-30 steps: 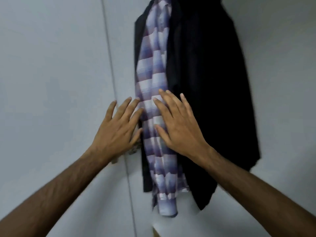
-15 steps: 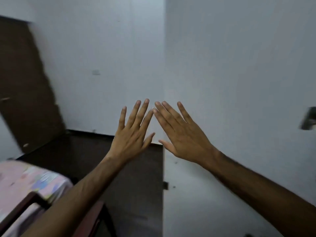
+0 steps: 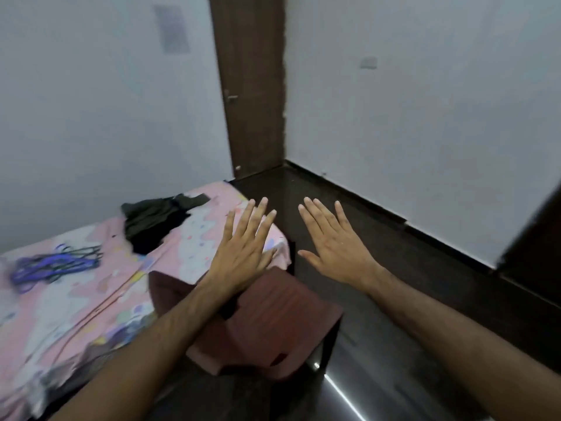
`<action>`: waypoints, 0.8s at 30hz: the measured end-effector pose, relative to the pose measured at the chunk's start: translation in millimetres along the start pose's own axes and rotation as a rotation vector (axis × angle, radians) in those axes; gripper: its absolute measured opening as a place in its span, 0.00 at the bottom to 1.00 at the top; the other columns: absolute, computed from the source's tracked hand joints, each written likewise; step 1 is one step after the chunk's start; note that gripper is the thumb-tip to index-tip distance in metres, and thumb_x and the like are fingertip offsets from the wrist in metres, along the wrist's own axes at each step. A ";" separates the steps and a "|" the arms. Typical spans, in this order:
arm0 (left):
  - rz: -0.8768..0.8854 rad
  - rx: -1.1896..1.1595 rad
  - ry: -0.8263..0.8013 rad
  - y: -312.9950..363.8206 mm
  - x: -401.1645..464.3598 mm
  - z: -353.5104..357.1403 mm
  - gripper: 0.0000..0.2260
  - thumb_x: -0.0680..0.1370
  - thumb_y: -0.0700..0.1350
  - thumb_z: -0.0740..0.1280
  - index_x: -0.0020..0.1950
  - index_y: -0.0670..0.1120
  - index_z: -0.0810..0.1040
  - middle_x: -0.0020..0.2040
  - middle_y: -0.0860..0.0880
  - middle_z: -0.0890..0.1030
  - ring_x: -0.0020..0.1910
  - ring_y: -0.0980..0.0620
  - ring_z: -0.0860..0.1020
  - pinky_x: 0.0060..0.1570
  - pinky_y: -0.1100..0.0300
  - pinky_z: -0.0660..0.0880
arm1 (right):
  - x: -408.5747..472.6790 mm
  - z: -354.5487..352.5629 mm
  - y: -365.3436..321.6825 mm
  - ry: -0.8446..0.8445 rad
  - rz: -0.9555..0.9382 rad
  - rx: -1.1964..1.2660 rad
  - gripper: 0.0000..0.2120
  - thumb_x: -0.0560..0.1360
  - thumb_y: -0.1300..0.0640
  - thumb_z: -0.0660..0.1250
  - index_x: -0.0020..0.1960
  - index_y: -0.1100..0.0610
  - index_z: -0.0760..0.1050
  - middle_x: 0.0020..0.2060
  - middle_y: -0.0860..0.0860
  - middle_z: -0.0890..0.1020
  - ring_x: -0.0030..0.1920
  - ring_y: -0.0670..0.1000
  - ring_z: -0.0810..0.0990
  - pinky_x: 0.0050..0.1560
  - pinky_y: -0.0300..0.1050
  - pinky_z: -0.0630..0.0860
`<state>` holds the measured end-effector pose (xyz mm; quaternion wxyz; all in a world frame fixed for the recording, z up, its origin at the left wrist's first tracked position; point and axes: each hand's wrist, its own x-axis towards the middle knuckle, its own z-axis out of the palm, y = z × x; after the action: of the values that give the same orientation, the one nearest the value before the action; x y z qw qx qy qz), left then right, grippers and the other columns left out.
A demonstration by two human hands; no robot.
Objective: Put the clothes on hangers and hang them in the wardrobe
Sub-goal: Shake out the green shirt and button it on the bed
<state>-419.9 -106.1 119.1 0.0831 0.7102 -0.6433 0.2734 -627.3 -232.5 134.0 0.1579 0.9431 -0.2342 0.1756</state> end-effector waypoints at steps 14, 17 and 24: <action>-0.419 0.276 -0.336 -220.9 -118.9 33.5 0.31 0.81 0.60 0.51 0.80 0.43 0.62 0.81 0.42 0.56 0.80 0.41 0.57 0.75 0.35 0.56 | 230.5 131.0 -186.4 -0.172 -0.447 0.270 0.40 0.78 0.35 0.48 0.80 0.62 0.60 0.79 0.58 0.64 0.78 0.58 0.63 0.75 0.70 0.60; -0.466 0.284 -0.344 -260.7 -133.9 46.3 0.31 0.81 0.60 0.51 0.80 0.43 0.62 0.81 0.42 0.58 0.79 0.41 0.58 0.75 0.36 0.54 | 272.3 151.1 -227.2 -0.194 -0.505 0.303 0.42 0.78 0.34 0.44 0.82 0.61 0.54 0.81 0.57 0.58 0.80 0.58 0.58 0.78 0.68 0.52; -0.469 0.248 -0.354 -401.9 -177.5 100.9 0.30 0.82 0.60 0.51 0.79 0.44 0.63 0.80 0.43 0.60 0.79 0.42 0.58 0.75 0.37 0.52 | 366.2 216.9 -329.2 -0.234 -0.461 0.359 0.44 0.75 0.32 0.35 0.83 0.57 0.44 0.82 0.54 0.50 0.82 0.55 0.49 0.78 0.64 0.40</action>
<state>-10.0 64.2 40.8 -0.0568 0.8804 -0.4284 0.1952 -104.4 -179.7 18.6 -0.0035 0.9979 0.0039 0.0638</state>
